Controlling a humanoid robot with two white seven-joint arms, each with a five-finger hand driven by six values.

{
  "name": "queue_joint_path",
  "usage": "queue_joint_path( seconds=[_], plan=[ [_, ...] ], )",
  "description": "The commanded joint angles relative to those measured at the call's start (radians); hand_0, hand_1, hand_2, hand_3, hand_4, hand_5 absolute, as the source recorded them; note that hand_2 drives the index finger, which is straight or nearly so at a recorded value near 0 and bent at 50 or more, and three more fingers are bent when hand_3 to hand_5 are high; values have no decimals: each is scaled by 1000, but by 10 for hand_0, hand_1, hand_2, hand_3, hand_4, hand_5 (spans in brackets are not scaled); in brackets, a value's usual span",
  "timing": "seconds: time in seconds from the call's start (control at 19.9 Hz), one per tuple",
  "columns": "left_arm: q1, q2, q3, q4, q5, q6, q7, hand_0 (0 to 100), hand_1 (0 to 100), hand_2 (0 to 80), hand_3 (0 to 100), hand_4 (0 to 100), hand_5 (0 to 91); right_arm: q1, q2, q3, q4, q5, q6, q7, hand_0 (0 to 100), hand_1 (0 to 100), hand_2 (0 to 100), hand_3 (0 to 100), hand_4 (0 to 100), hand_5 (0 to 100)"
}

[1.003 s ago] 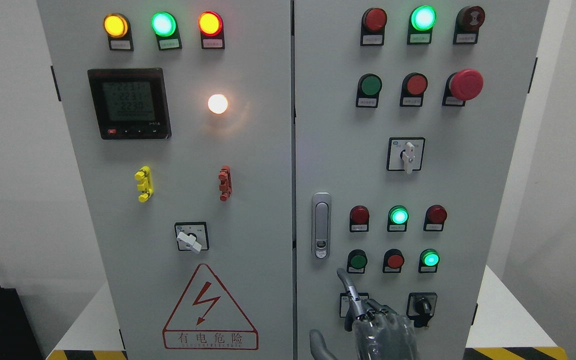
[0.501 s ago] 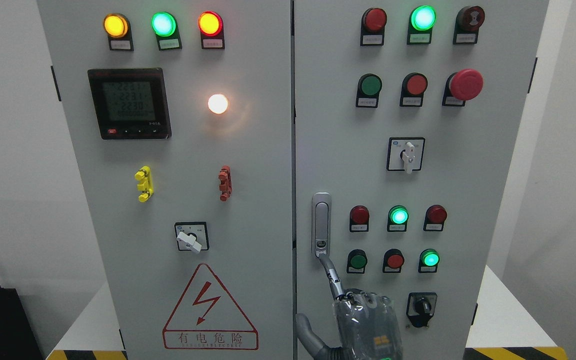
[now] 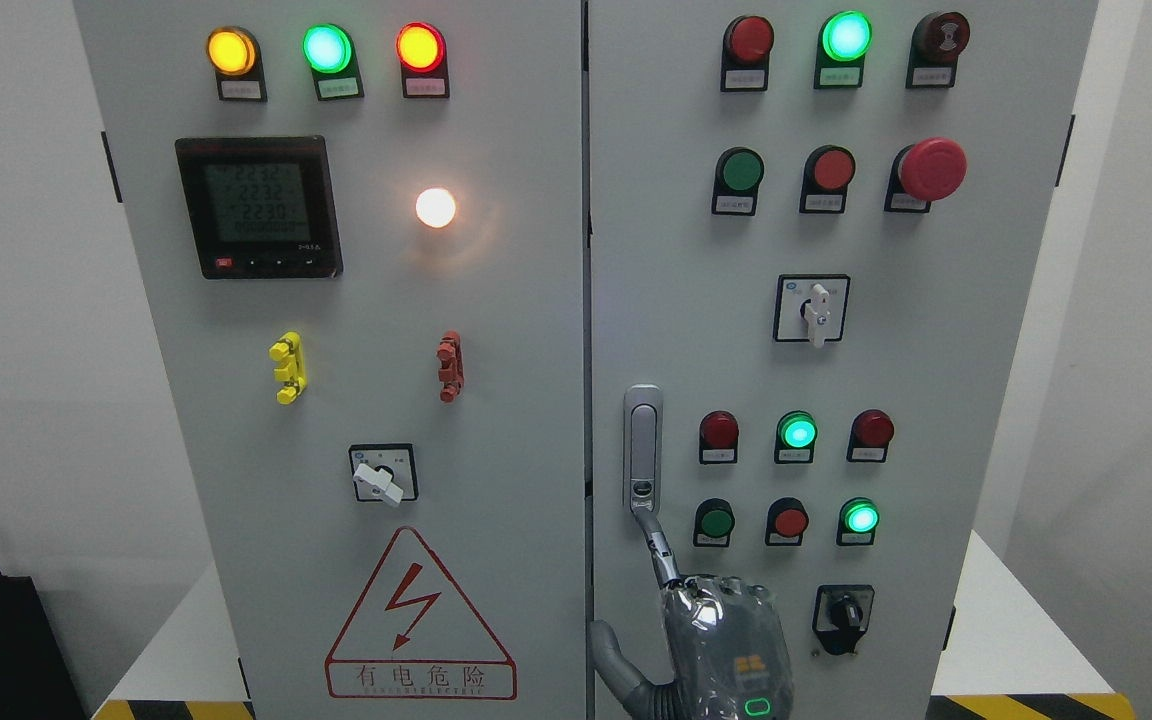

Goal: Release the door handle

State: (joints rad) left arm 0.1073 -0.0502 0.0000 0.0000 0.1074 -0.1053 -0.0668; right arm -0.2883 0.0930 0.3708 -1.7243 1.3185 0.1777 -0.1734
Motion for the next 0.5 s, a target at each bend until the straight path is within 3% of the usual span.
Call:
queue_joint_path(
  seconds=[0.0, 0.45],
  plan=[
    [0, 0, -14, 20, 0, -1, -1, 120, 389, 0, 0, 0, 0, -8, 5, -3, 26, -2, 0, 2, 343, 385, 0, 1000, 1000, 1000],
    [0, 0, -14, 20, 0, -1, -1, 120, 389, 0, 0, 0, 0, -23, 7, -29, 32, -5, 0, 2, 343, 385, 3, 1000, 1000, 1000]
  ],
)
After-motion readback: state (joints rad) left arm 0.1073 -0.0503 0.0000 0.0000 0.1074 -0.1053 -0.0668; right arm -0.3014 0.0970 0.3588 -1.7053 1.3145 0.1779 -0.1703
